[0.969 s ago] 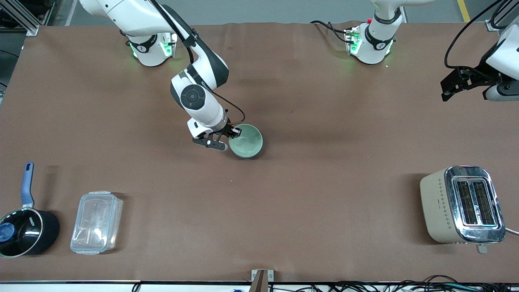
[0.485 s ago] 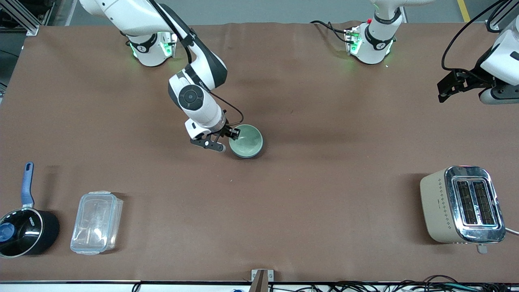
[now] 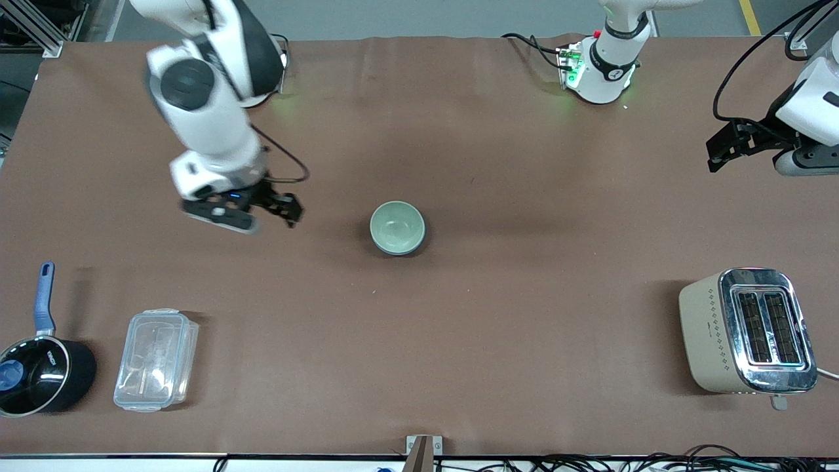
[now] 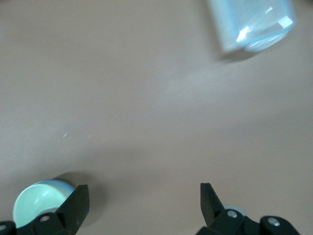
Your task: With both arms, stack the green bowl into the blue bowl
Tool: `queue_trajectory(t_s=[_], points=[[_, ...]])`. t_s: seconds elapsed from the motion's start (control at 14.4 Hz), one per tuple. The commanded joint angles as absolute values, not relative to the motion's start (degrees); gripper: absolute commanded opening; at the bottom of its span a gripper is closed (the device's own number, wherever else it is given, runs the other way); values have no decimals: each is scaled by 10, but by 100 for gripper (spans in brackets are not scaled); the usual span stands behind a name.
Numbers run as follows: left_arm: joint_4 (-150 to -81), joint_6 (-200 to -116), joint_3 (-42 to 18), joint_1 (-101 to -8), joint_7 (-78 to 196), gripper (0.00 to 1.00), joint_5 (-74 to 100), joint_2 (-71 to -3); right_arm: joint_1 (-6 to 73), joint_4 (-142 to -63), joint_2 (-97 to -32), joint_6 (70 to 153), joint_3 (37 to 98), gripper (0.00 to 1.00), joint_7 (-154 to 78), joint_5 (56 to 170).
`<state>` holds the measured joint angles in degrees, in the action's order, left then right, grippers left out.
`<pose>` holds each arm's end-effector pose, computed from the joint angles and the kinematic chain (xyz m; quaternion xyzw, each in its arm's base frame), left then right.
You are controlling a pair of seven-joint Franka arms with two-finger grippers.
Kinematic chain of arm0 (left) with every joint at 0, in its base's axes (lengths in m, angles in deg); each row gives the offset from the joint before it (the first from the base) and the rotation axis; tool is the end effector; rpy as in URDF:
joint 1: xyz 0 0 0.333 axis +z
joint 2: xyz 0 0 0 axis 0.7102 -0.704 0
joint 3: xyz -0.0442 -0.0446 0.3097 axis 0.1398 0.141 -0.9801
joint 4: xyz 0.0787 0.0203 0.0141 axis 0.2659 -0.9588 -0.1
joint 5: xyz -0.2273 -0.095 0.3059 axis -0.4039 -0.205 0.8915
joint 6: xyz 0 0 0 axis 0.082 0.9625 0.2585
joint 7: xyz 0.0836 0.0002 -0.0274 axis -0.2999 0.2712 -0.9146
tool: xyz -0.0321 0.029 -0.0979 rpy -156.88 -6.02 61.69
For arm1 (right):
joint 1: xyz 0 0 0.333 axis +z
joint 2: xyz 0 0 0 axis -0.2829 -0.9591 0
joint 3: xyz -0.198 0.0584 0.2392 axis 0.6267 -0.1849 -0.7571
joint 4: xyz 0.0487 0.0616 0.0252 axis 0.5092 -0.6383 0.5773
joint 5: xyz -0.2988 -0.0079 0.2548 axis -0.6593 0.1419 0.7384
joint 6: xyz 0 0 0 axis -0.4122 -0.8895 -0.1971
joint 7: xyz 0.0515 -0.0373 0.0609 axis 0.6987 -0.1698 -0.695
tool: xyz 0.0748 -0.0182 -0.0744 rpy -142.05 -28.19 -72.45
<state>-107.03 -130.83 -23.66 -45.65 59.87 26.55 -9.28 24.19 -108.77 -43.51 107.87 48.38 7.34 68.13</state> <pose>0.5387 -0.0590 0.6396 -0.9990 0.0128 -0.0129 0.0403 0.5458 0.2026 0.5025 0.9878 -0.1414 0.0556 0.0342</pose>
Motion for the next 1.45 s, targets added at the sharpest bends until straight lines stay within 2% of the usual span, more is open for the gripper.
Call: queue_trajectory(t_s=[0.0, 0.35, 0.48, 1.38], points=[[-1074, -1313, -240, -457, 607, 100, 256, -86, 184, -999, -433, 990, 498, 100, -34, 676], [-1073, -1313, -240, -457, 606, 100, 238, -87, 186, -885, -427, 841, 611, 100, -201, 723], [-1071, -1312, -240, -458, 609, 100, 238, -86, 187, -870, -426, 823, 638, 100, -278, 728], [-1060, -1279, -237, -464, 616, 100, 236, -89, 185, -879, -423, 810, 642, 100, -297, 762]])
